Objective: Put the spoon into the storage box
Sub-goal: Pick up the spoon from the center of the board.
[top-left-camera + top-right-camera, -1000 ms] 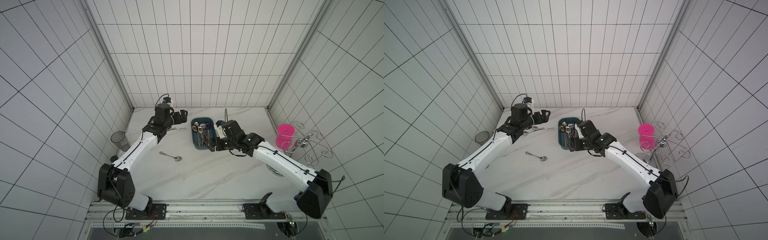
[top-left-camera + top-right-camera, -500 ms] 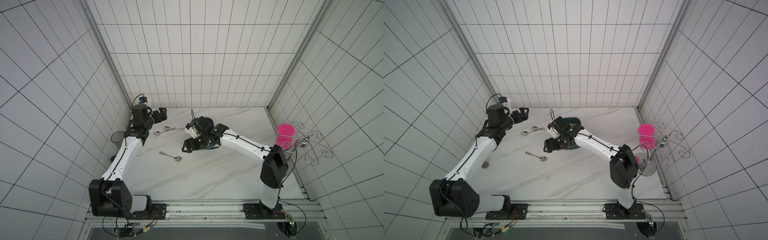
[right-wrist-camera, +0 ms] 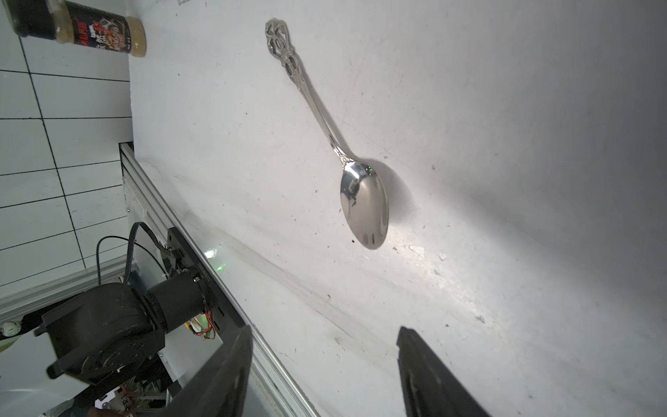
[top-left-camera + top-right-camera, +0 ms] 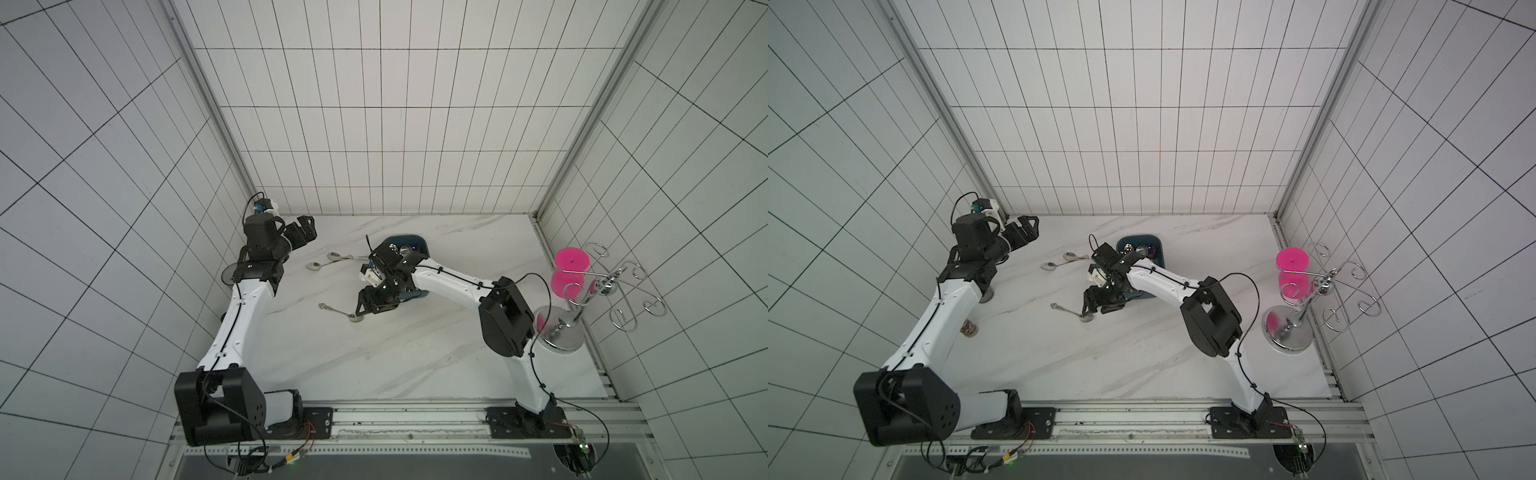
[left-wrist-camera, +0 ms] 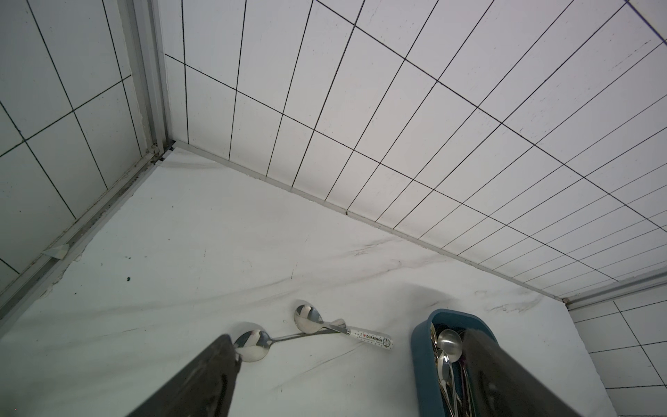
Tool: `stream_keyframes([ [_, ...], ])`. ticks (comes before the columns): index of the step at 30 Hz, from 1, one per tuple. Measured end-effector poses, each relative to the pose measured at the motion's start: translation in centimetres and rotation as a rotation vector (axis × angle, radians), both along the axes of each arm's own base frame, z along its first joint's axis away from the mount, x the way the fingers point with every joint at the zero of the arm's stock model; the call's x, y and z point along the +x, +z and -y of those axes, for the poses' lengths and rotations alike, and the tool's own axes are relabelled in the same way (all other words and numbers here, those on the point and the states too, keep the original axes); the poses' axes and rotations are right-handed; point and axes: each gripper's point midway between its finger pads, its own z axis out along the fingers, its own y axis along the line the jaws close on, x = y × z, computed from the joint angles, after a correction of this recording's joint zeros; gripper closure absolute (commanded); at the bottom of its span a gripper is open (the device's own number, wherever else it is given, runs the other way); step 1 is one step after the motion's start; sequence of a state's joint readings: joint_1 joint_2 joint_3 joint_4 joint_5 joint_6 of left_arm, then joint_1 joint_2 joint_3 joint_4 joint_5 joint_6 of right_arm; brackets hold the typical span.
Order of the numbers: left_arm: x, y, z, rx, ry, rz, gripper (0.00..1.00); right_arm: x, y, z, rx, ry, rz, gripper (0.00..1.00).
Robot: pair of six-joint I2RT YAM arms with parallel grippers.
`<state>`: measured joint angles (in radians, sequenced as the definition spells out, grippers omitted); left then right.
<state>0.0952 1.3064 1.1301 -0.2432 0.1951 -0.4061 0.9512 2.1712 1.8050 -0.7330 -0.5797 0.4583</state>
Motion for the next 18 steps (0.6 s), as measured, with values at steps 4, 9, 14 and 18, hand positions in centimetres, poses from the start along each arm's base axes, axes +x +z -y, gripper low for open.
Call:
stream_keyframes([
  [4,-0.1,0.2,-0.3,-0.005,0.008,0.005,0.01,0.0,-1.8,-0.4,-0.034,-0.015,-0.050,0.40],
  [9,-0.3,0.4,-0.3,-0.009,0.006,0.010,0.01,0.4,-2.9,-0.9,-0.063,-0.033,-0.079,0.41],
  [14,-0.3,0.4,-0.2,-0.017,0.003,0.010,0.01,0.6,-3.8,-1.0,-0.093,-0.054,-0.107,0.43],
  [18,-0.3,0.4,-0.2,-0.020,0.003,0.010,0.01,0.4,-4.6,-0.9,-0.115,-0.071,-0.136,0.50],
])
